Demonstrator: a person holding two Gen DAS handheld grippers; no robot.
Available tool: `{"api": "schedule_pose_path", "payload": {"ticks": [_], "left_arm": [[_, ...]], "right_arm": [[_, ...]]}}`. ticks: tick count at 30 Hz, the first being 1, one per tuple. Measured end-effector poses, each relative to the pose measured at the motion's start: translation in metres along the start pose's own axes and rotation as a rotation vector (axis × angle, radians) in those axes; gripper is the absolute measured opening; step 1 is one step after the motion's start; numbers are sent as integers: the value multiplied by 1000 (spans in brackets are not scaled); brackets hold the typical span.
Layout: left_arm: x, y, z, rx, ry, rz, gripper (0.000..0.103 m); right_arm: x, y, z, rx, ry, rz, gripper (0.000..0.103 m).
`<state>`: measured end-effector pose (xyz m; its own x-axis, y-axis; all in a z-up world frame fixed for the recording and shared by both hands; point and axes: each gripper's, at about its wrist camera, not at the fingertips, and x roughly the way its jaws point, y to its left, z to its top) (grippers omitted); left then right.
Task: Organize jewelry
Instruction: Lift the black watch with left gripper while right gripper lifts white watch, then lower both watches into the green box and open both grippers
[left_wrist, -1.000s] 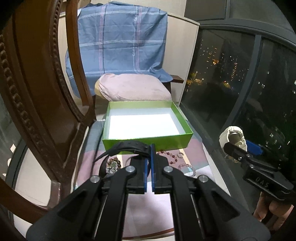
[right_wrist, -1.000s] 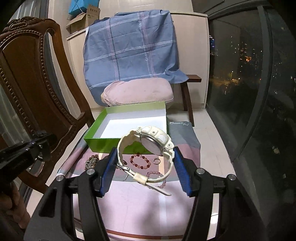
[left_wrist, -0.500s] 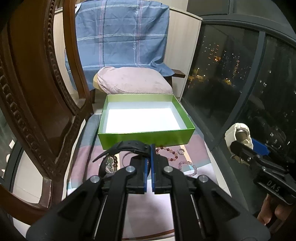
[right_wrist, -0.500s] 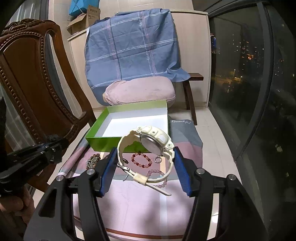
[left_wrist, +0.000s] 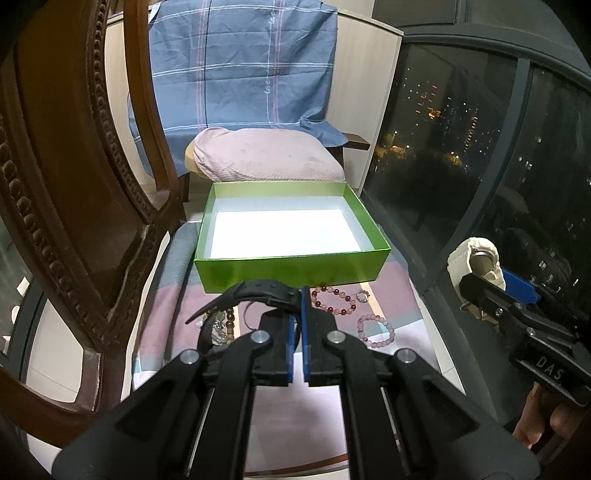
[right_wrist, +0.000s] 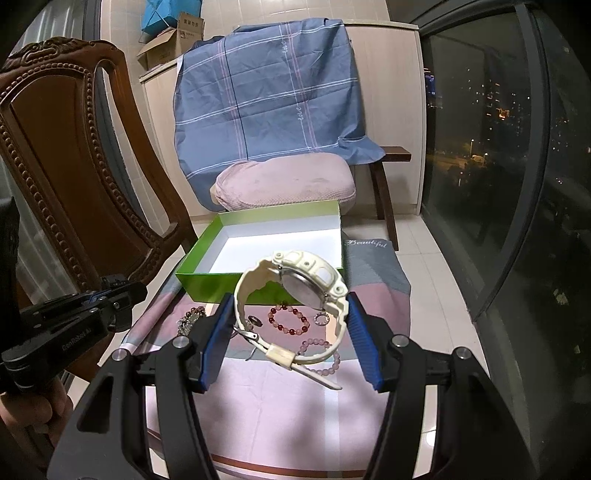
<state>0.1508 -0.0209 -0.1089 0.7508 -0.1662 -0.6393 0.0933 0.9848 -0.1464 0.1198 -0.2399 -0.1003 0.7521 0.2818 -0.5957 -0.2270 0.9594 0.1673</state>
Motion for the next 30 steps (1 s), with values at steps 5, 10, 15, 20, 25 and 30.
{"api": "schedule_pose_path", "payload": {"ticks": [5,10,15,20,25,30], "left_arm": [[0,0,1,5,-3,-1,4],[3,3,0,1,1,2,4],[6,5,0,-1,3,4,4],[6,6,0,-4,5,4,4],[11,9,2,-18,15,-6,4],[25,14,18,-44,38,-23,4]], "right_arm": [[2,0,-1,-3,4,-3,59],[5,3,-2,-7,8,-3,59],[7,4,-2,-8,5,-2,59],[9,4,-2,-8,13,-1,59],[12,2,0,12,24,15,59],[19,0,13,38,23,34,60]]}}
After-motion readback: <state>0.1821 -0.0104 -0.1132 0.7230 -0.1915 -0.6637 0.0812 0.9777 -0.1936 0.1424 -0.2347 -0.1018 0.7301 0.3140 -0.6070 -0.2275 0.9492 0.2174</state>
